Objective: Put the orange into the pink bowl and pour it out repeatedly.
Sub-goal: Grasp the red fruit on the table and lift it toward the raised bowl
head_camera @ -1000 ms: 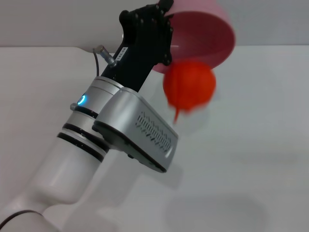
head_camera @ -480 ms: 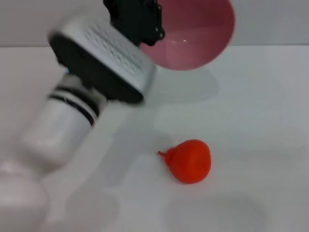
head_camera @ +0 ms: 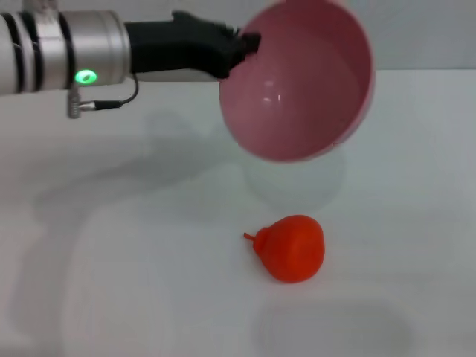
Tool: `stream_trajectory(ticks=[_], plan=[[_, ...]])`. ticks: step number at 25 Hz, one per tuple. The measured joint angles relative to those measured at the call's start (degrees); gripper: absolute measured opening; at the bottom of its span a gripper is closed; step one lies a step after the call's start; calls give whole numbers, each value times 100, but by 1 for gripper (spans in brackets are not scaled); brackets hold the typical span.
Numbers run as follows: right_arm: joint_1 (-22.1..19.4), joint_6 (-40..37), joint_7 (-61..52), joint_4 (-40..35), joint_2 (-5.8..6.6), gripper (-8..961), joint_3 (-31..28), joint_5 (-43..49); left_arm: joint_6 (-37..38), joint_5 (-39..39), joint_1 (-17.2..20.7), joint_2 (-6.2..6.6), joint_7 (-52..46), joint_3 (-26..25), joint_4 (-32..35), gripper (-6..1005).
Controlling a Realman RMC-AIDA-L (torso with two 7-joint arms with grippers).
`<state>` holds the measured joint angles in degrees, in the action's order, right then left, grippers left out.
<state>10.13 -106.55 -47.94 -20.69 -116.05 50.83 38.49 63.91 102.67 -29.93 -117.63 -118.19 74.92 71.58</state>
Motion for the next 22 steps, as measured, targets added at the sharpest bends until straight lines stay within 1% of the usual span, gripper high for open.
stream_trajectory(ticks=[1, 2, 3, 4, 6, 8, 11, 14, 16, 20, 21, 22], plan=[[36, 146, -253, -137, 65, 495, 1, 291, 1122, 100, -551, 50, -63, -951, -811, 85], [70, 332, -554, -286, 128, 495, 0, 636, 1122, 100, -551, 50, -63, -951, -811, 85], [131, 584, -982, -518, 220, 495, -2, 1115, 1122, 100, -551, 50, -63, -951, -811, 85], [173, 723, -1248, -654, 268, 495, -7, 1360, 1733, 302, -831, 167, -158, -1539, -1243, 85], [323, 1156, -2075, -1099, 406, 495, -90, 2330, 1826, 403, -839, 236, -286, -1688, -1238, 85], [506, 1415, -2794, -1481, 490, 494, -271, 3310, 1806, 440, -788, 295, -456, -1757, -1123, 86], [894, 1595, -3767, -1977, 560, 494, -464, 4854, 1813, 443, -718, 348, -574, -1788, -996, 86], [1264, 1637, -4418, -2351, 558, 494, -458, 5959, 1826, 447, -690, 355, -594, -1791, -959, 87], [1497, 1641, -4725, -2601, 511, 494, -400, 6581, 1803, 490, -691, 355, -603, -1787, -958, 87], [1941, 1585, -5253, -3091, 317, 495, -67, 7681, 1720, 780, -712, 343, -710, -1813, -958, 88], [2119, 1577, -5420, -3282, 181, 495, 145, 8133, 1700, 899, -725, 341, -760, -1816, -958, 88], [2119, 1577, -5420, -3282, 181, 495, 145, 8133, 1689, 1003, -737, 339, -803, -1816, -958, 88]])
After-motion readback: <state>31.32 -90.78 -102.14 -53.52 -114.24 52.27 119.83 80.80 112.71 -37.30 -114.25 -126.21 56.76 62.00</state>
